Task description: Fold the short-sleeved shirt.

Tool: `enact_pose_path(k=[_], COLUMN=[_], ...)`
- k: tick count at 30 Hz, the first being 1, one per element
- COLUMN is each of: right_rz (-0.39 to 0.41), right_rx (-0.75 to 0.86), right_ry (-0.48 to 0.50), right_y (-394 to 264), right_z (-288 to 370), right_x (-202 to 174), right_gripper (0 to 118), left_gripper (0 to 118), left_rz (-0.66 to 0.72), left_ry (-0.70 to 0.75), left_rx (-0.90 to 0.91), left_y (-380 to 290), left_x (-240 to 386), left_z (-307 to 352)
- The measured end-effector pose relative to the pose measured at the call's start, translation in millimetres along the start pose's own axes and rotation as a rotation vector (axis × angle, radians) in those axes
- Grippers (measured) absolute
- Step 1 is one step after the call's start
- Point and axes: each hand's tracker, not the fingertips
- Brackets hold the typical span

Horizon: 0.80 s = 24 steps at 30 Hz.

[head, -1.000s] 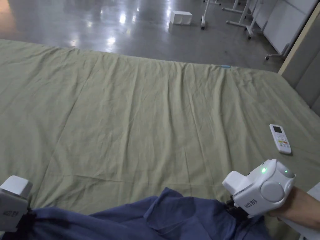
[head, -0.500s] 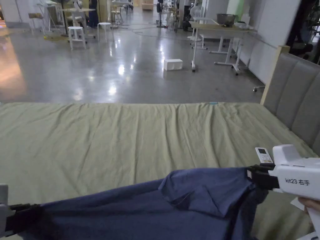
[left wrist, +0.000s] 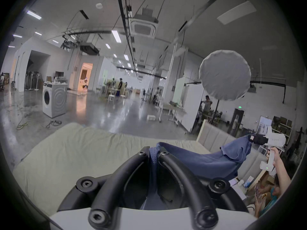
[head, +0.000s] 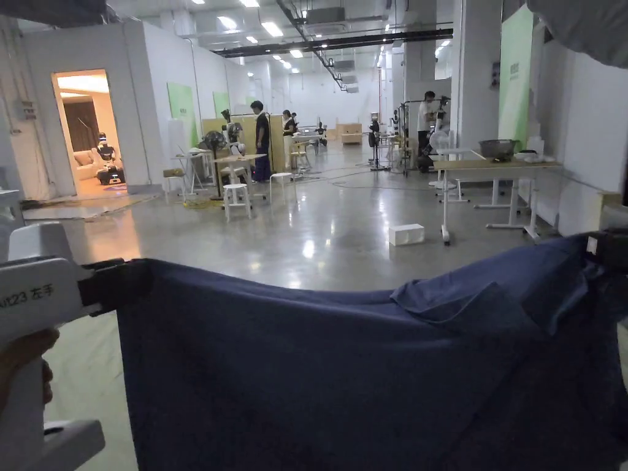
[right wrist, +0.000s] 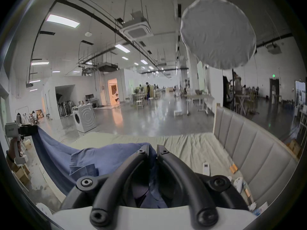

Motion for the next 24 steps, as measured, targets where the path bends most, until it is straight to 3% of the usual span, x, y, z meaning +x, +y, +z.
enact_pose_path(k=[5,13,24], right_rz=[0.104,0.084,0.122], right_rx=[0.127,0.19,0.154], right_ry=[-0.031,-0.08,-0.088], right_y=[61,113,107], right_z=[20,29,0], right_x=[-22,-30,-34], right_gripper=[8,8,8], left_gripper=[8,8,8], left_rz=[-0.097,-0.051,-0.071], left_ry=[0.07,0.109,0.118], left_rx=[0.101,0.179,0.153], left_y=[46,86,81], left_x=[9,8,-1], left_z=[24,32,-7])
